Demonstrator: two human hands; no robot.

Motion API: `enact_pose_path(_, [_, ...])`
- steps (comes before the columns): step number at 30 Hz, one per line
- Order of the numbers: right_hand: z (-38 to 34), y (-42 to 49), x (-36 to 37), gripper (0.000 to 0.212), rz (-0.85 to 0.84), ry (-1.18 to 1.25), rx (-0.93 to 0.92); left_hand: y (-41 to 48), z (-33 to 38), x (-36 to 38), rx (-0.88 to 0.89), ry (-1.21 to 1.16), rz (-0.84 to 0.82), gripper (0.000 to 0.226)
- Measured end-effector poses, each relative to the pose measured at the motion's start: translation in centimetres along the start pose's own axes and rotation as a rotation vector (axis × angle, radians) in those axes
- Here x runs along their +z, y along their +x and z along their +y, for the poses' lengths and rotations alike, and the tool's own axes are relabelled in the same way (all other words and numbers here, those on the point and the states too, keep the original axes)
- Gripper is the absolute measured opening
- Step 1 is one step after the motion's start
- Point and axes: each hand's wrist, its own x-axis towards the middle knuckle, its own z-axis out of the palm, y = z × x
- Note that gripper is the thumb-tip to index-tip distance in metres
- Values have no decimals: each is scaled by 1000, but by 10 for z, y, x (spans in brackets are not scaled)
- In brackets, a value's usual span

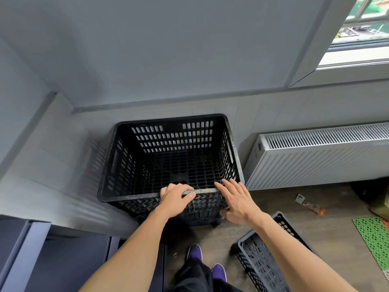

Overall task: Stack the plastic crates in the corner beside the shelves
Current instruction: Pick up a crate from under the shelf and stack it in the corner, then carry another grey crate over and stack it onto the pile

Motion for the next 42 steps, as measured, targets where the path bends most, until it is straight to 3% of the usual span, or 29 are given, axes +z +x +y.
enact_pose_path(13, [-11, 3, -7, 85, -9, 72, 108, 2, 2, -3, 21, 19, -31, 33])
enact_pose_path(18, [-34, -18, -4, 83, 90, 64, 183, 1, 0, 0, 21, 19, -14, 32])
enact_pose_path(22, [-43, -45, 8, 77, 198, 87, 194, -8, 15, 7, 40, 19, 149, 28])
enact_pose_path(27, [-33, -87, 27, 68, 146, 203, 337, -38, 79, 33, 288, 4, 327, 30])
enact_pose_path(31, [-12, -134, 46, 61, 99, 296, 500, -57, 117, 70, 499, 35, 95, 32])
enact_pose_path(38, [33, -232, 103, 52, 3, 416, 795, -76, 143, 148, 512, 233, -298, 35])
enact_pose_path(42, [64, -279, 139, 53, -56, 502, 902, -82, 161, 196, 498, 318, -404, 35])
